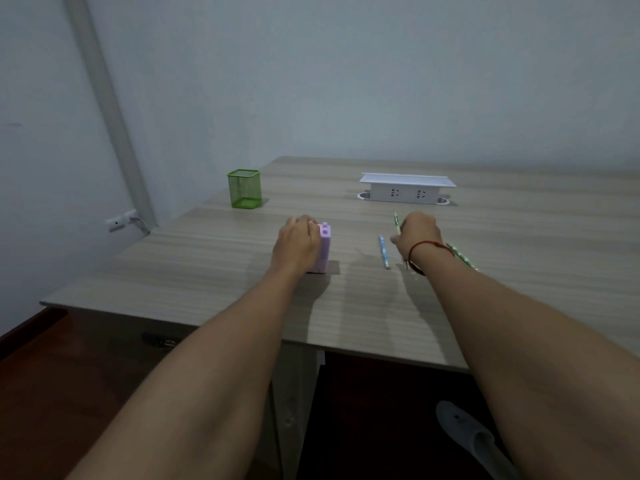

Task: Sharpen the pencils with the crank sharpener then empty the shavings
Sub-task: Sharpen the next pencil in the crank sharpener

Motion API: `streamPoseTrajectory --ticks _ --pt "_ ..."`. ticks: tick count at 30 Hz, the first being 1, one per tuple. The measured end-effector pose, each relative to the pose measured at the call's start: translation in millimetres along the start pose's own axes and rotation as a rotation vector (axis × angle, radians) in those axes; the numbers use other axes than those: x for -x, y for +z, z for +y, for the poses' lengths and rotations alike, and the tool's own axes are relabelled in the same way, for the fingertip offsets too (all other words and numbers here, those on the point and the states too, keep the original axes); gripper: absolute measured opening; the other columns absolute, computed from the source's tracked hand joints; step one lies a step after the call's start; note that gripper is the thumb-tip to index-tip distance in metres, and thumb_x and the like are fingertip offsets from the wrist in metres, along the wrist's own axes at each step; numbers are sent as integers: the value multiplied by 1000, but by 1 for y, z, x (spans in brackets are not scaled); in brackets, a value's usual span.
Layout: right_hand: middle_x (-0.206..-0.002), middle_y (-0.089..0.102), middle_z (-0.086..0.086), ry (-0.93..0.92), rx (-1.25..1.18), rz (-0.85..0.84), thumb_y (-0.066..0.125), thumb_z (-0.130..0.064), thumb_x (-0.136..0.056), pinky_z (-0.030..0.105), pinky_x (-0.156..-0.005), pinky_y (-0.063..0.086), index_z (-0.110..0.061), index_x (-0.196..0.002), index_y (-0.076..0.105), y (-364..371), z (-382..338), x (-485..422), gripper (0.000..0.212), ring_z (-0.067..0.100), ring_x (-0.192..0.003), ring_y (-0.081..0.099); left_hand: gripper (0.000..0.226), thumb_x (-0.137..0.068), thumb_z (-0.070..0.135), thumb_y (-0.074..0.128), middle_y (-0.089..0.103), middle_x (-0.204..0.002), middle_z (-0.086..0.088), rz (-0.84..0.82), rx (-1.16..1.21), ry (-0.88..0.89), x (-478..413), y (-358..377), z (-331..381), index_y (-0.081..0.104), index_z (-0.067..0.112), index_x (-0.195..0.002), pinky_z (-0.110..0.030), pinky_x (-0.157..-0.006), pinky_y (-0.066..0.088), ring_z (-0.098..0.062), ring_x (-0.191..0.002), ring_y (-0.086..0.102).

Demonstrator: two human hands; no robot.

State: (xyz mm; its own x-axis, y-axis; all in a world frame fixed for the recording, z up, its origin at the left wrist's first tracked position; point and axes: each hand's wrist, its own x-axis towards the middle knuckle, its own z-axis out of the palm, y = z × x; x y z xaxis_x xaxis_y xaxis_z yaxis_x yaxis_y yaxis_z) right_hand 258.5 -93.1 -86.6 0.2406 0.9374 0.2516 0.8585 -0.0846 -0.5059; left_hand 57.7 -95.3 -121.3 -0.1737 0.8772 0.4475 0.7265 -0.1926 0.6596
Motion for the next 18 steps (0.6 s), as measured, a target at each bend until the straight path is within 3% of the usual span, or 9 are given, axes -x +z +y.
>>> streamPoseTrajectory --ticks 6,14,18 --pt "-121 59 25 42 89 -22 57 -6 -94 37 -89 49 4 -113 62 14 17 6 22 39 -111 60 31 -97 18 33 59 -111 -17 95 53 -12 4 8 -6 62 6 -102 -38 -87 42 -31 -106 52" --pt "-123 59 20 -74 315 11 45 1 -94 39 -90 49 0 -117 59 25 19 5 27 37 -114 58 31 -97 20 34 60 -110 -13 134 51 -12 2 12 -10 63 11 -99 -35 -82 43 -28 -102 54" --pt "-119 62 18 -102 328 35 50 -8 -94 37 -88 48 -3 -113 61 30 11 3 23 36 -111 59 38 -93 28 30 61 -108 -12 150 66 3 3 13 -12 64 12 -97 -34 -79 43 -28 -99 56"
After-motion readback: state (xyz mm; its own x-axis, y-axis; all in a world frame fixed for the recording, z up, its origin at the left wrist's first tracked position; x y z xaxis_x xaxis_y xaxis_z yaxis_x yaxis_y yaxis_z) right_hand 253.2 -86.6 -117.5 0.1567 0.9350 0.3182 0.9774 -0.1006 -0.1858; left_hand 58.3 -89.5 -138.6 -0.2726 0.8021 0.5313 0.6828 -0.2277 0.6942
